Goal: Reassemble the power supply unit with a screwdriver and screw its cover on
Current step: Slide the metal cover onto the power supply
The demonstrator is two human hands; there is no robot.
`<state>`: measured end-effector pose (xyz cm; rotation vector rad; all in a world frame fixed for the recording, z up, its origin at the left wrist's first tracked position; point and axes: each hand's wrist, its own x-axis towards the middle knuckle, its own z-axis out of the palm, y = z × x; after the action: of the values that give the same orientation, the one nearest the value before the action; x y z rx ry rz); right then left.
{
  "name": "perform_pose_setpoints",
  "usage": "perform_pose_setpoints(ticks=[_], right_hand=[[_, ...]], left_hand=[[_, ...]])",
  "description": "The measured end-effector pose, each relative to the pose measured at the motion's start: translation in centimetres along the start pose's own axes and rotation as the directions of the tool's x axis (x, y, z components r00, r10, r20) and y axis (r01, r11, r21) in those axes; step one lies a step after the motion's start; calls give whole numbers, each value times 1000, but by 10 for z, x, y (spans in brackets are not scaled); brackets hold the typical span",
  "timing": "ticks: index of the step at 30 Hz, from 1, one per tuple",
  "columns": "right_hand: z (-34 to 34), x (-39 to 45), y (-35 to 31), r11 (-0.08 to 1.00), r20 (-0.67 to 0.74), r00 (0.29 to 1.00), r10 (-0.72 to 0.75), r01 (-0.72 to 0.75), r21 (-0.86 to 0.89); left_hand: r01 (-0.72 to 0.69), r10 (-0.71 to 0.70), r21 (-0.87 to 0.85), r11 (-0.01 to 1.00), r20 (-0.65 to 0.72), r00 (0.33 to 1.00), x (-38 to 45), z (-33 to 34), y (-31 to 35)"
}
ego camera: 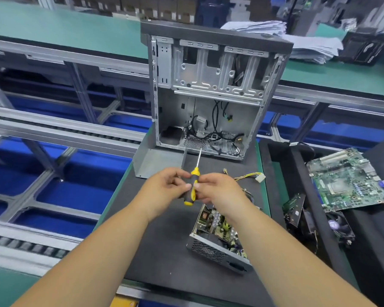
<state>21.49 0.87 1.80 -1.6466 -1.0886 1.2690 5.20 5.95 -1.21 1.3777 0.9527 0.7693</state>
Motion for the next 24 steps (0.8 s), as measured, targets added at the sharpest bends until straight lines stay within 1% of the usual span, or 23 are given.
perform_pose_setpoints(ticks=[2, 4, 5, 6, 7, 8, 9, 11, 13, 17, 18, 21, 22, 24], right_hand=[[-7, 2, 3, 1000, 44, 999, -18, 19, -12], [-7, 3, 8, 999, 138, 990, -8, 14, -43], [-2, 3, 9, 995, 192, 981, 10, 8, -95], [5, 5, 12, 986, 221, 975, 27, 11, -169], [13, 8, 14, 970, 220, 975, 33, 22, -243], [20, 11, 15, 955, 194, 981, 24, 35, -295], [23, 14, 15, 945, 142, 990, 7, 39, -324], [18, 20, 14, 945, -3, 1000, -20, 18, -327], [4, 22, 14, 951, -113, 993, -36, -1, -309], [-34, 20, 20, 955, -255, 965, -55, -23, -295], [-44, 19, 23, 958, -292, 955, -51, -35, -284], [-64, 13, 34, 978, -363, 931, -32, -46, -205], [-69, 9, 39, 980, -376, 926, -31, -45, -192], [-78, 2, 47, 982, -394, 918, -44, -33, -186]], left_hand=[[47, -47, 14, 999, 17, 999, 0, -17, -9], [107, -111, 39, 993, 120, 986, -1, -23, -21], [124, -141, 120, 985, 155, 978, -1, -20, -29], [117, -159, 271, 955, 138, 978, 2, -16, -39], [103, -153, 441, 892, 81, 985, 5, -10, -49], [98, -126, 569, 816, 10, 992, 9, -5, -58], [108, -104, 633, 767, -44, 994, 12, -1, -65], [150, -106, 669, 728, -107, 989, 20, 4, -78], [186, -119, 704, 685, -144, 982, 26, 5, -86], [206, -118, 713, 671, -172, 978, 37, 13, -84], [209, -123, 733, 647, -170, 978, 40, 17, -83], [202, -121, 821, 534, -163, 979, 44, 29, -83], [200, -113, 830, 520, -165, 980, 45, 32, -83], [186, -87, 830, 526, -165, 982, 44, 33, -82]])
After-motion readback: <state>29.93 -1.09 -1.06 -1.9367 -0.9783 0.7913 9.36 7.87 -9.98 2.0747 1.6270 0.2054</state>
